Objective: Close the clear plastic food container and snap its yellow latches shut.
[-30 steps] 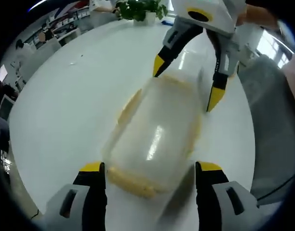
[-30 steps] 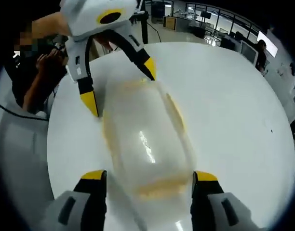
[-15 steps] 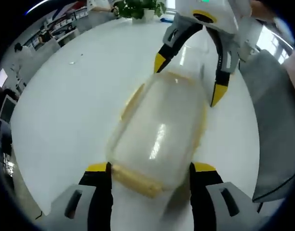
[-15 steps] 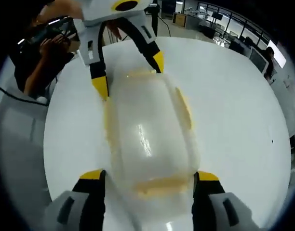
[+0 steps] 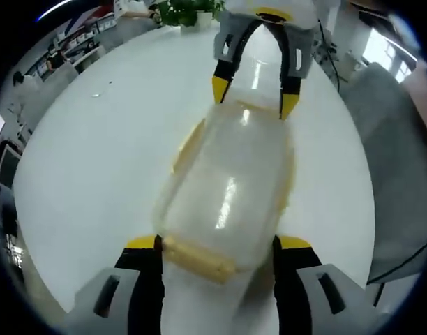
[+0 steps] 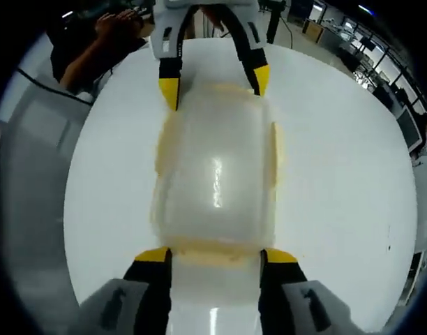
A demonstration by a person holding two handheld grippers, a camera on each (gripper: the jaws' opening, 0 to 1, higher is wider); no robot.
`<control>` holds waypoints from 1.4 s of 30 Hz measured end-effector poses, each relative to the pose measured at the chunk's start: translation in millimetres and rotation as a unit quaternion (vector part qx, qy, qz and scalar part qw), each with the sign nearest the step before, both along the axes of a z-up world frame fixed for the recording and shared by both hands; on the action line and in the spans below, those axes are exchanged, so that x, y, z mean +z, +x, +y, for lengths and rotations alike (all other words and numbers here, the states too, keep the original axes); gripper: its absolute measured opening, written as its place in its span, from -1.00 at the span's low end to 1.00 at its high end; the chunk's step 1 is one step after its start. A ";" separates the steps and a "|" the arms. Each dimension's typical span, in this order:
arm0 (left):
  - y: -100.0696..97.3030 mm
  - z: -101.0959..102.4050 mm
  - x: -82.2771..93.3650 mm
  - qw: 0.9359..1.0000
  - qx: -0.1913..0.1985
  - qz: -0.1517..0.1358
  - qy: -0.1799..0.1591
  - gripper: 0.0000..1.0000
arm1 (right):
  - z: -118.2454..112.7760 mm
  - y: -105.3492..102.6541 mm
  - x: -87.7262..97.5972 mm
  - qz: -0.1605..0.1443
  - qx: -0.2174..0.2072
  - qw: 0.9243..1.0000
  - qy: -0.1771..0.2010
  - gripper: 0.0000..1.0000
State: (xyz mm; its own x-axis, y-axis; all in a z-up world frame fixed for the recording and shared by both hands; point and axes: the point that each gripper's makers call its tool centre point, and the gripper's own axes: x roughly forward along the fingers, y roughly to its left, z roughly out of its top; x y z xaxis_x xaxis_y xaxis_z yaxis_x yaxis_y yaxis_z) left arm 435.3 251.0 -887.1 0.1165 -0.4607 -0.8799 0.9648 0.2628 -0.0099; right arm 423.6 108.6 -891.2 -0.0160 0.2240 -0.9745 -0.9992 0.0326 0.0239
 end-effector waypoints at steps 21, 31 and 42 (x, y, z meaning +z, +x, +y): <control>1.6 10.7 -1.5 0.994 -0.089 0.003 0.063 0.10 | -0.3 2.0 -0.9 -0.006 -0.010 1.000 -0.007 -0.25; 2.2 17.7 -0.3 0.983 -0.152 0.000 0.107 -0.25 | -3.7 1.1 -1.4 -0.008 -0.014 1.000 0.023 -0.25; 3.1 17.0 -1.1 0.981 -0.145 0.001 0.126 -0.23 | -2.1 1.5 -1.1 -0.008 -0.003 1.000 0.020 -0.24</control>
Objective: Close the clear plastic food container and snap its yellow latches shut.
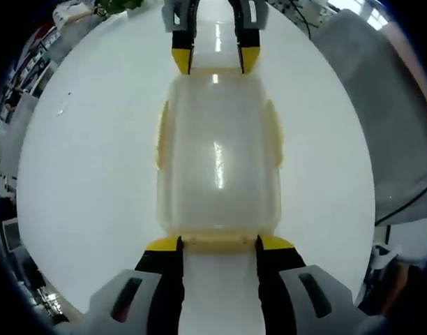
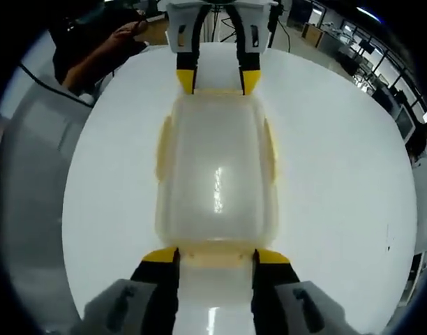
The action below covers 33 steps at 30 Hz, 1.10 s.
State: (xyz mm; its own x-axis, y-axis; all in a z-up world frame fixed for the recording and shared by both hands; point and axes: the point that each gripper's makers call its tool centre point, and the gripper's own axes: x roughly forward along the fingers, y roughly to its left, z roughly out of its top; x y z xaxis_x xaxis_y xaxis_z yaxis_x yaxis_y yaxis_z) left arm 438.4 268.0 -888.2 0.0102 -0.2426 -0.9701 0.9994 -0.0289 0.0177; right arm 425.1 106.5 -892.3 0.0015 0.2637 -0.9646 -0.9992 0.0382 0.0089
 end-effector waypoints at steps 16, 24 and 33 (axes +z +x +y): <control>-0.8 -2.8 1.4 1.000 -0.003 -0.001 -0.010 -0.27 | -0.5 -10.8 2.1 -0.008 -0.021 0.999 0.027 -0.28; -7.7 -5.2 1.5 1.000 -0.005 -0.002 -0.001 -0.27 | -4.6 -13.9 8.0 -0.006 -0.013 1.000 0.025 -0.27; -13.3 -11.6 15.2 1.000 0.010 0.000 -0.014 -0.27 | -11.4 -15.6 23.1 -0.016 -0.001 1.000 0.024 -0.27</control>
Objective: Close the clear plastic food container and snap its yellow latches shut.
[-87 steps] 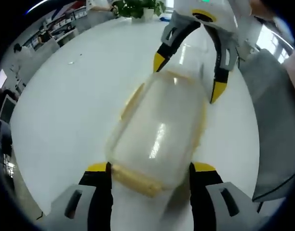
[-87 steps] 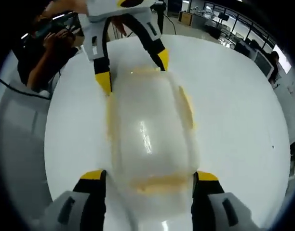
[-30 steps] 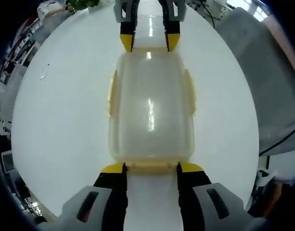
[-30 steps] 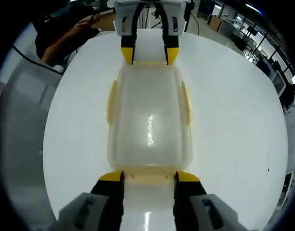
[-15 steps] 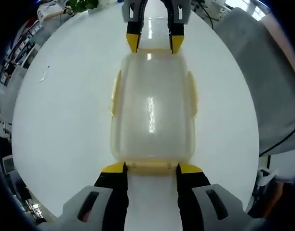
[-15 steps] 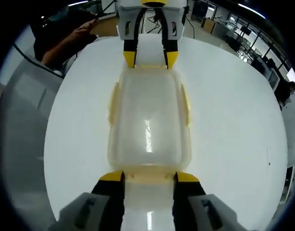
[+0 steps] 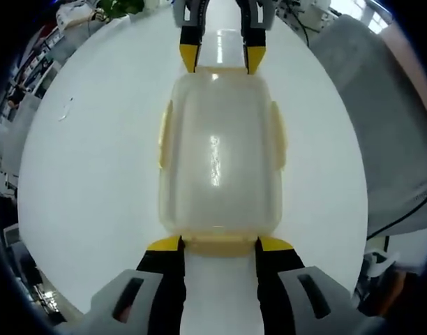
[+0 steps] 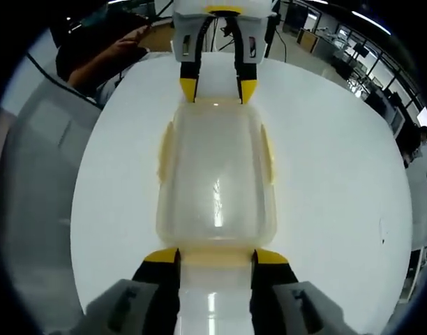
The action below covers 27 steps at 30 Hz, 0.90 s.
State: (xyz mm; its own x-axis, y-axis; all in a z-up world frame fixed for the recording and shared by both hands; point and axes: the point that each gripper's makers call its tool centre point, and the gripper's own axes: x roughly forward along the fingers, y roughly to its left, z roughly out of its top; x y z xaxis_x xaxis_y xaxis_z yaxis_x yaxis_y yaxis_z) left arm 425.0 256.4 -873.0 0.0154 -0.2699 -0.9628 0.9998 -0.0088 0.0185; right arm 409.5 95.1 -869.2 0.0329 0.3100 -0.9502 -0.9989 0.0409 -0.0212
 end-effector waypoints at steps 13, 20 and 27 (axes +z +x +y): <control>-15.8 4.1 28.6 1.000 0.012 -0.004 -0.005 -0.27 | 3.9 -12.9 28.6 -0.013 0.013 1.000 0.006 -0.27; -19.3 -3.7 41.5 1.000 0.011 -0.012 -0.008 -0.27 | -4.2 -16.3 40.0 -0.024 0.012 1.000 0.006 -0.27; -25.1 -13.9 49.2 1.000 0.009 -0.011 -0.009 -0.27 | -13.3 -23.0 47.0 -0.025 0.008 1.000 0.010 -0.27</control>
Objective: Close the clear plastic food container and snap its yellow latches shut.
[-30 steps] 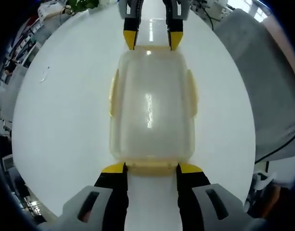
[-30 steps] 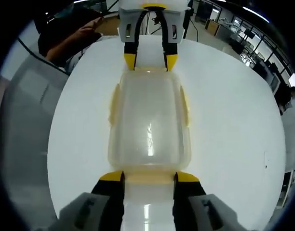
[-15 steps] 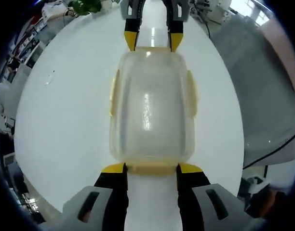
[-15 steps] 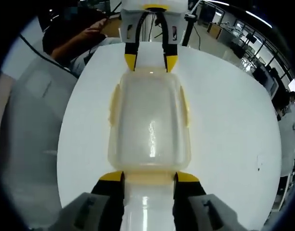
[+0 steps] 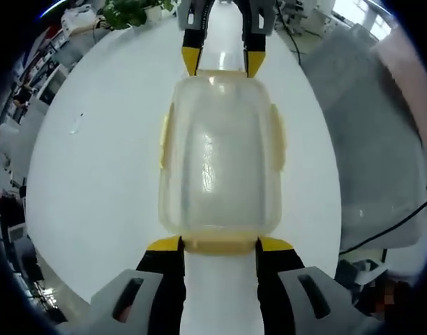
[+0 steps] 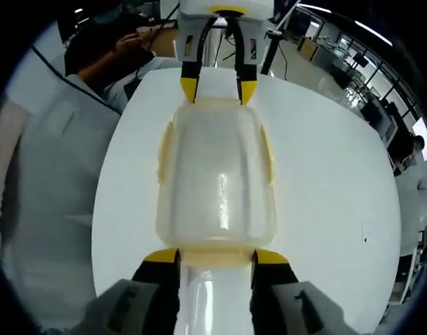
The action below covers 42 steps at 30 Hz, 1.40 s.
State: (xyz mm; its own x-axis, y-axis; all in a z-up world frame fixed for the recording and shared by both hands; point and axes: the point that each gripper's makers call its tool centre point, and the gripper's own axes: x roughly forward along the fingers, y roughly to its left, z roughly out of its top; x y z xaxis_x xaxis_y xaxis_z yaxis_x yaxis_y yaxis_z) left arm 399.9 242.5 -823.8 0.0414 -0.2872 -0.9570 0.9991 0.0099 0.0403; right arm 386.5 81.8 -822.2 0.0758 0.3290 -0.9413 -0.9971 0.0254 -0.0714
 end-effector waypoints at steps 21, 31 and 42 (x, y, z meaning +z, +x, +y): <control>-0.5 -35.6 18.1 1.000 -0.013 -0.010 -0.012 -0.26 | -35.4 -4.8 13.4 -0.010 -0.013 1.000 0.004 -0.27; 0.3 -60.3 20.9 1.000 -0.021 -0.009 -0.020 -0.26 | -59.5 -6.1 17.7 -0.012 -0.020 1.000 0.001 -0.26; 0.0 -94.6 21.9 0.999 -0.033 -0.011 -0.033 -0.26 | -91.3 -9.5 20.1 -0.013 -0.033 0.999 -0.008 -0.26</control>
State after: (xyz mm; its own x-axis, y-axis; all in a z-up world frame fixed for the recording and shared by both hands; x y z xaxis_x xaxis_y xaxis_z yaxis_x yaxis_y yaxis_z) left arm 399.9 147.9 -801.9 0.0412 -0.3532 -0.9346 0.9966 -0.0516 0.0635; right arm 377.0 -9.5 -802.0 0.1219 0.3067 -0.9440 -0.9910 0.0906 -0.0986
